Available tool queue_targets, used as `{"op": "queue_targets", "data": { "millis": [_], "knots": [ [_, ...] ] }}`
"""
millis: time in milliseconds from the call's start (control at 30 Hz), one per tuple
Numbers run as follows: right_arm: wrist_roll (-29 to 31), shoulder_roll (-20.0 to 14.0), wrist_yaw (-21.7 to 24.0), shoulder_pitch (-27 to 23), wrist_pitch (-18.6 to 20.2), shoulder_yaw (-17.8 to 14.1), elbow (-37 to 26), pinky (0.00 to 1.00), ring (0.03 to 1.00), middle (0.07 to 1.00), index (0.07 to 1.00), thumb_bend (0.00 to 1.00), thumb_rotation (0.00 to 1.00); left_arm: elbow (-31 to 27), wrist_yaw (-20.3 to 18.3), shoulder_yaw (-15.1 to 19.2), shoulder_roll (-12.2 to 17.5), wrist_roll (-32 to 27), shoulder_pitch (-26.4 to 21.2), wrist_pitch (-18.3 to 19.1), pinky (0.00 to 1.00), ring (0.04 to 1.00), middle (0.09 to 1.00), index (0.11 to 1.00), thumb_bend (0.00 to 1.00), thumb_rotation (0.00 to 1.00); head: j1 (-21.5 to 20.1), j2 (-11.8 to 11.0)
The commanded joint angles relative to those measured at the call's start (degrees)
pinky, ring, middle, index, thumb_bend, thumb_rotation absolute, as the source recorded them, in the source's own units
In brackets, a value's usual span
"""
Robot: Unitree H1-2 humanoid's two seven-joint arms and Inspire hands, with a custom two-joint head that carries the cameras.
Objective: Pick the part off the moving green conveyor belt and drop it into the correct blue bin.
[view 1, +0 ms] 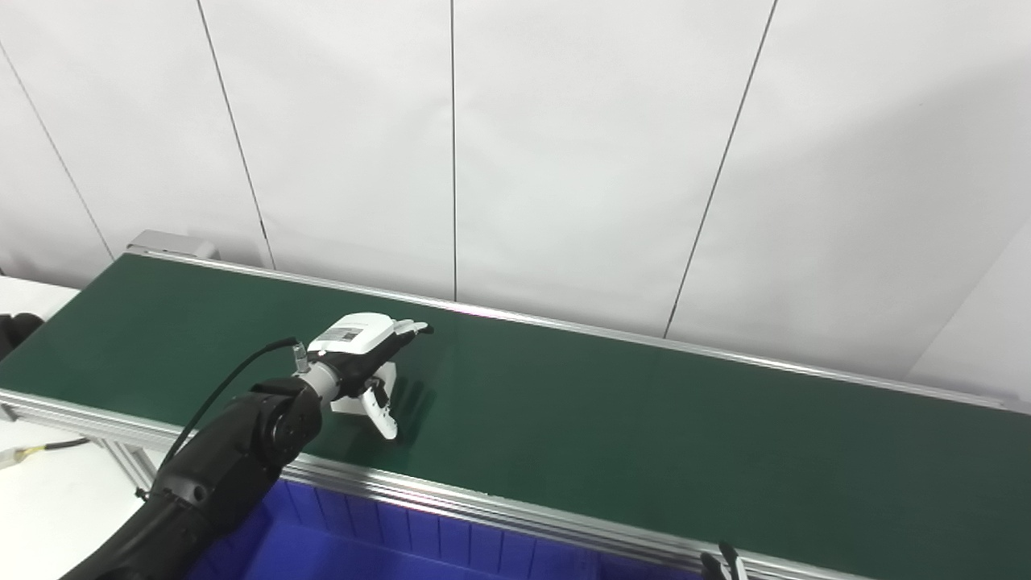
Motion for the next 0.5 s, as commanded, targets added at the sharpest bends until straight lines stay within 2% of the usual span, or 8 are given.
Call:
{"op": "queue_targets", "data": {
  "millis": [0, 100, 233, 333, 400, 433, 467],
  "knots": [
    [0.0, -0.4, 0.2, -0.1, -3.0, -0.6, -1.8, 0.90, 0.896, 0.912, 1.000, 0.78, 0.63, -0.3, 0.2, 0.3, 2.2, 0.1, -3.2, 0.5, 0.88, 0.954, 0.956, 0.922, 0.97, 0.10, 0.1, -0.1],
    [0.4, -0.4, 0.6, 0.1, -3.0, -0.9, -2.0, 0.90, 0.895, 0.915, 0.999, 0.78, 0.61, 0.8, 0.9, 0.0, 2.5, 0.6, -3.2, 0.1, 0.83, 0.941, 0.951, 0.920, 0.97, 0.11, 0.2, 0.0],
    [-0.1, -0.3, 0.5, 0.2, -3.0, -1.1, -2.1, 0.90, 0.888, 0.906, 0.994, 0.77, 0.61, 2.6, 1.4, -0.2, 2.4, 1.0, -3.3, 0.7, 0.86, 0.943, 0.957, 0.930, 0.94, 0.09, 0.2, 0.0],
    [0.2, -0.3, 1.0, 0.3, -3.0, -1.3, -2.3, 0.90, 0.892, 0.910, 0.995, 0.78, 0.62, 4.5, 3.4, -0.2, 1.9, 1.2, -3.3, 0.9, 0.86, 0.934, 0.955, 0.929, 0.93, 0.08, 0.3, 0.1],
    [0.3, -0.3, 1.3, 0.4, -3.0, -1.5, -2.4, 0.90, 0.898, 0.915, 0.997, 0.78, 0.62, 5.6, 5.2, 0.3, 1.4, 0.6, -3.2, 0.4, 0.80, 0.898, 0.935, 0.906, 0.89, 0.03, 0.3, 0.1],
    [0.3, -0.2, 1.3, 0.5, -3.0, -1.6, -2.4, 0.90, 0.901, 0.919, 0.996, 0.79, 0.63, 6.1, 6.1, 0.5, 1.2, 0.3, -3.2, 0.0, 0.73, 0.868, 0.918, 0.885, 0.85, 0.01, 0.3, 0.1],
    [0.1, -0.2, 1.3, 0.5, -3.0, -1.7, -2.4, 0.90, 0.901, 0.920, 0.996, 0.79, 0.63, 6.7, 7.0, 0.6, 1.0, 0.1, -3.1, -0.4, 0.72, 0.865, 0.916, 0.883, 0.84, 0.01, 0.3, 0.1]
  ]
}}
